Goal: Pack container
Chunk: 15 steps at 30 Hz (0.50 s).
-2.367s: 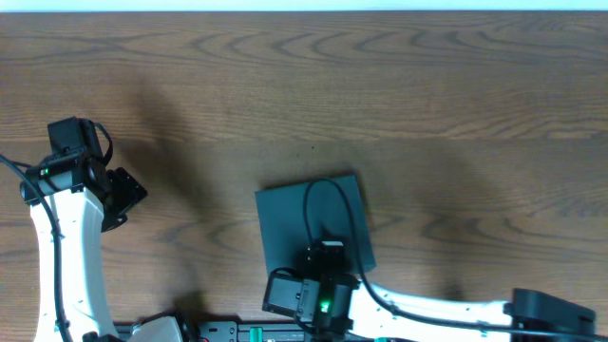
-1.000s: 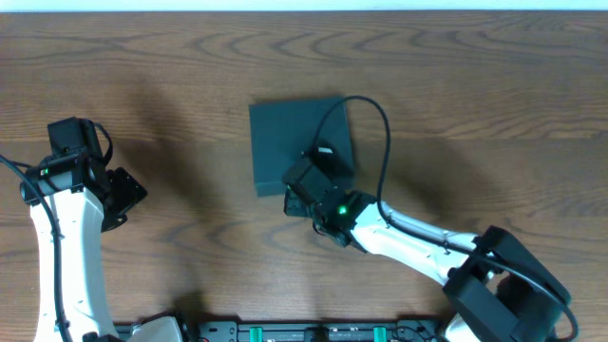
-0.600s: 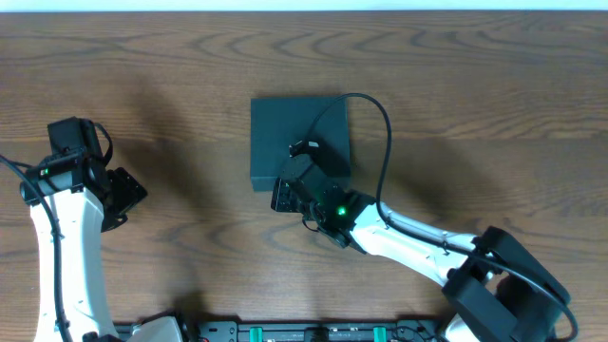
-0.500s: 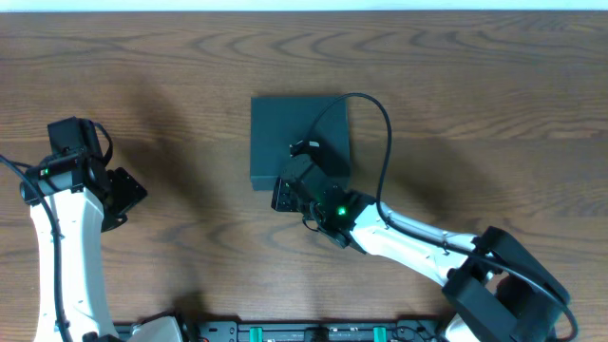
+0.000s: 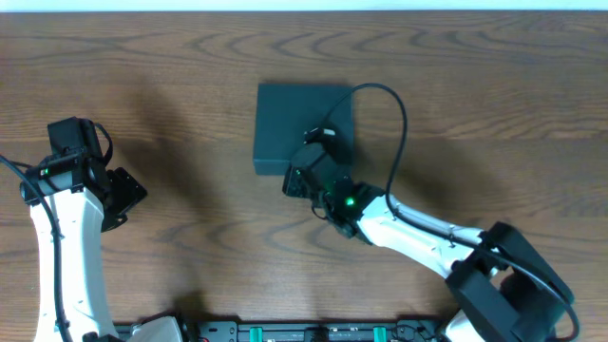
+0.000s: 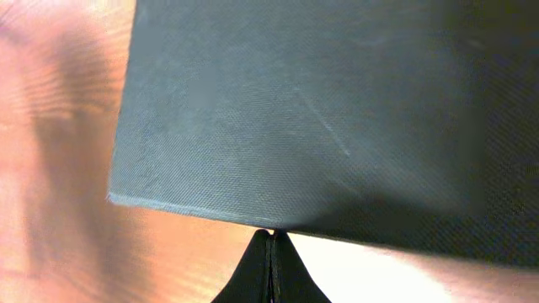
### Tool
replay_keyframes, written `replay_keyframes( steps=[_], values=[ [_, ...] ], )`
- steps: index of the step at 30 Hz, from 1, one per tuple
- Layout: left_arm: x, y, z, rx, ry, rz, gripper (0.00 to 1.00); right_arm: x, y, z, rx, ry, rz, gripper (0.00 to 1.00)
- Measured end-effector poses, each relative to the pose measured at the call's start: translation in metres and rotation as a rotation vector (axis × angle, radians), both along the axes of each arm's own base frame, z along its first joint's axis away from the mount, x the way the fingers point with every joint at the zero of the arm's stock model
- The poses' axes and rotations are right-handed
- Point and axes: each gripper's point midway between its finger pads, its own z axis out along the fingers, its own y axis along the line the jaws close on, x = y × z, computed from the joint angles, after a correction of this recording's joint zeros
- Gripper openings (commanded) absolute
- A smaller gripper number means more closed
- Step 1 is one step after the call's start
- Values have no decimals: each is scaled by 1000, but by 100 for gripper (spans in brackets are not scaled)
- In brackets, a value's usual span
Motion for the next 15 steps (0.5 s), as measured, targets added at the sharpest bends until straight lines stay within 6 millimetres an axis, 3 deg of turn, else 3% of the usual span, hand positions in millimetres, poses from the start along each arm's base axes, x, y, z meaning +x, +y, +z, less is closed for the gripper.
replay_keyframes(
  steps=[7,15],
  values=[
    [0,0,0,0,0,0,95,15,-18,0,-19,-13,-37,2],
    [0,0,0,0,0,0,95,10,-9,1,14,8,23,1]
  ],
)
